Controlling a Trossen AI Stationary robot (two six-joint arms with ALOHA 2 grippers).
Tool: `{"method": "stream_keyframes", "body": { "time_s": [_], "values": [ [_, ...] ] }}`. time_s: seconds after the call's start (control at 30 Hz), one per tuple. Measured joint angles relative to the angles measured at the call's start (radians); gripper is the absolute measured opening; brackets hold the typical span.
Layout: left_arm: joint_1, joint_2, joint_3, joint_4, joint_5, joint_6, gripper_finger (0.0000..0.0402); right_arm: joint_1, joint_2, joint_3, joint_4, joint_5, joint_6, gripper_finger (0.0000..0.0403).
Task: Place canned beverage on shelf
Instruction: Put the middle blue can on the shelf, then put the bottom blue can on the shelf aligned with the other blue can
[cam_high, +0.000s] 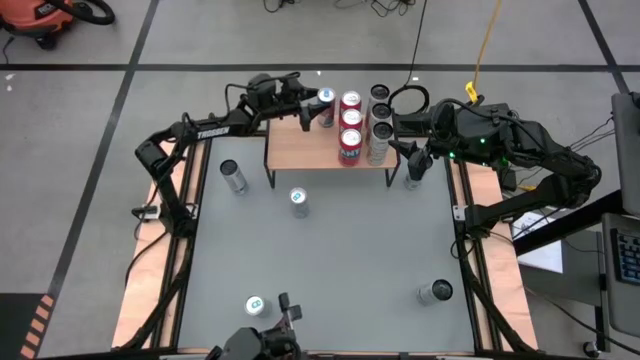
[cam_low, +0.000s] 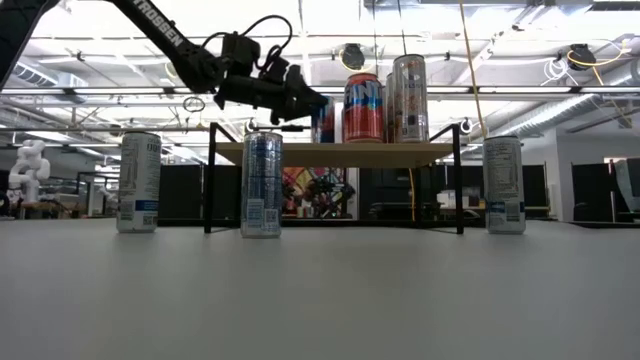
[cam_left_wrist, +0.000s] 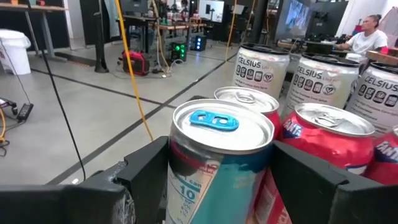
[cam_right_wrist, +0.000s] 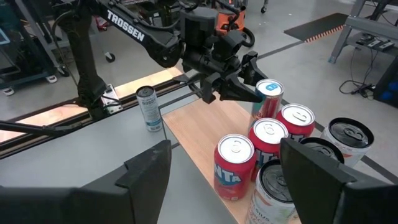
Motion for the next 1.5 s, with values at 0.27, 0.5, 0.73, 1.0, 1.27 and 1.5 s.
{"method": "stream_keyframes", "body": {
  "time_s": [0.27,0.5,0.73,1.0,1.27,1.5],
  "values": [
    [0.001,-0.020,0.001,-0.024,0.021,-0.001,0.0270,0.000,0.000,0.000,0.000,0.000,-0.001,0.0263],
    [0.001,-0.022,0.001,-0.028,0.022,-0.001,0.0270,0.000,0.000,0.000,0.000,-0.003,0.002,0.0263],
    [0.001,-0.032,0.001,-0.032,0.004,-0.001,0.0290,0.000,0.000,0.000,0.000,-0.025,0.007,0.0263],
    [0.000,-0.087,0.001,-0.057,0.016,-0.001,0.0348,0.000,0.000,0.000,0.000,-0.025,0.007,0.0263],
    [-0.008,-0.234,0.001,-0.165,-0.042,-0.001,0.0352,0.000,0.000,0.000,0.000,-0.021,0.007,0.0263],
    [-0.098,-0.397,0.001,-0.384,-0.042,-0.001,0.0352,0.000,0.000,0.000,-0.003,-0.018,-0.021,0.0263]
  ]
}}
